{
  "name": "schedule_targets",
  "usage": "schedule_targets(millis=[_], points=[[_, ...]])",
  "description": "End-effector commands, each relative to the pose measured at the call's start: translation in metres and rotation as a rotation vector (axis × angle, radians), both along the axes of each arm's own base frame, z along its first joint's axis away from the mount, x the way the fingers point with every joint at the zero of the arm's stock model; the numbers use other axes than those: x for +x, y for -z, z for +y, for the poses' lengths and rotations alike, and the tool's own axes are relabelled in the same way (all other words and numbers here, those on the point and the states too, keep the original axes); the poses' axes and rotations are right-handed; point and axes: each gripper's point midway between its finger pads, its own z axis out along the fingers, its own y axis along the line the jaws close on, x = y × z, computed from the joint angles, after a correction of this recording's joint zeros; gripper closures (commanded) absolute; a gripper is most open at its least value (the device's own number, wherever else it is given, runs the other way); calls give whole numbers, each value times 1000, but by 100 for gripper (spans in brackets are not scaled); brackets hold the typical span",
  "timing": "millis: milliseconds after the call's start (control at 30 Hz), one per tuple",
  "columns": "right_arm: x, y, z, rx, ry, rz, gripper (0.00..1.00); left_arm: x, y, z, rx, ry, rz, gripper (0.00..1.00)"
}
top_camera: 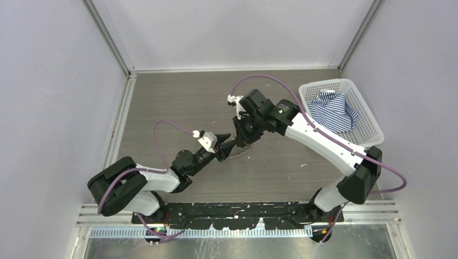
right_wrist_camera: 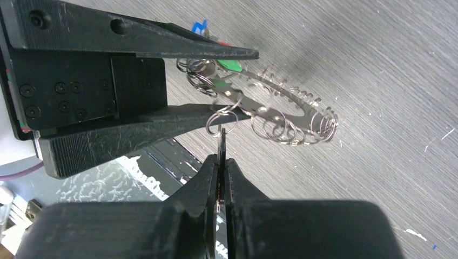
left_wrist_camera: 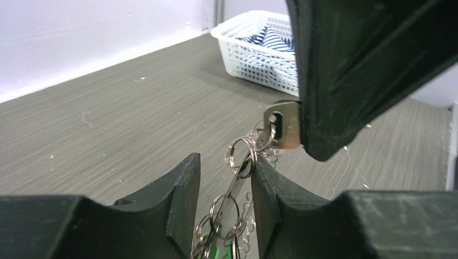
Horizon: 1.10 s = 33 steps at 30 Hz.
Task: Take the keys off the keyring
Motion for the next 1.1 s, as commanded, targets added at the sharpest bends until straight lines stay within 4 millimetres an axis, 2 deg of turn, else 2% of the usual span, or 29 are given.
schedule_targets(millis=[0,133,367,467,633,767,900,1067], points=[[-4,1,-5,1,-15,24,99,-17,-17,-11,-12,106,-116,59],[-3,8,-10,-7,-6,36,99,-29,-10,-15,16,148,-126,48],[-8,16,-16,-16,-8,54,99,-41,-15,-11,24,181,-173,48],[-9,17,-20,-27,-10,45,99,-47,-14,-13,66,214,-197,51],[-12,17,-23,-29,-17,37,99,-55,-5,-22,145,291,-171,67],[-14,17,-25,-25,-17,37,99,-54,3,-21,159,288,-142,74],[-16,15,-25,-15,-17,41,99,-51,14,-22,164,279,-94,73],[-18,15,-26,-14,-19,45,99,-49,14,-28,138,278,-96,73]])
